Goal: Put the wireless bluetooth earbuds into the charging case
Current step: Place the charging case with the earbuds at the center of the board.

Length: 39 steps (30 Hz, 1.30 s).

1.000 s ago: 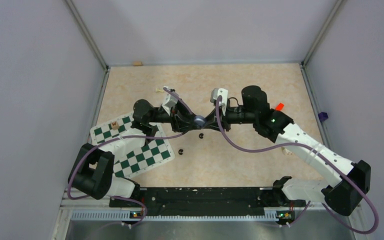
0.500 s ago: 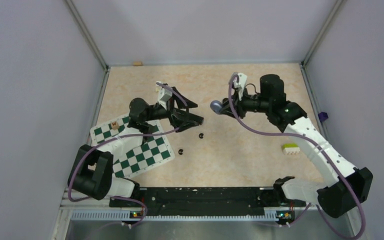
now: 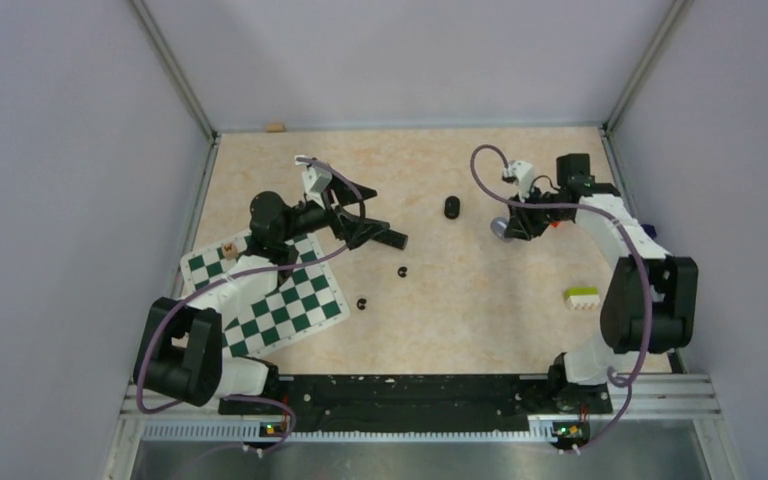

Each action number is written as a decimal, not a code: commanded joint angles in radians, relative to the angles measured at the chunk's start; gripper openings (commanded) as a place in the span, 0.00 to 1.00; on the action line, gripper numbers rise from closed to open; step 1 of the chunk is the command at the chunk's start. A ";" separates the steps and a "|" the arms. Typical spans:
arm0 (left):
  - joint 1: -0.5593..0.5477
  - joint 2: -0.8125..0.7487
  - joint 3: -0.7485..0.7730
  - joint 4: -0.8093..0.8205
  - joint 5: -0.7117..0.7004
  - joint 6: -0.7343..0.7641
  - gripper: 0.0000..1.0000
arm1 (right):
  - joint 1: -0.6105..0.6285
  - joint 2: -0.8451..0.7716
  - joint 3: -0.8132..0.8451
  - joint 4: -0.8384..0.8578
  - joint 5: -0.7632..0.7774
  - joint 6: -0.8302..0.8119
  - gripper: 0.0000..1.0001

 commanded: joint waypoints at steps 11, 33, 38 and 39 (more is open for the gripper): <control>0.001 -0.024 0.019 -0.015 -0.022 0.050 0.99 | 0.006 0.279 0.117 -0.261 0.066 -0.350 0.06; 0.001 -0.022 0.014 -0.003 -0.016 0.043 0.99 | 0.006 0.338 0.185 -0.201 0.216 -0.298 0.39; 0.001 -0.025 0.011 0.001 -0.015 0.044 0.99 | 0.006 0.339 0.212 -0.186 0.224 -0.273 0.46; 0.001 -0.025 0.010 0.000 -0.015 0.044 0.99 | 0.006 0.338 0.216 -0.179 0.229 -0.265 0.47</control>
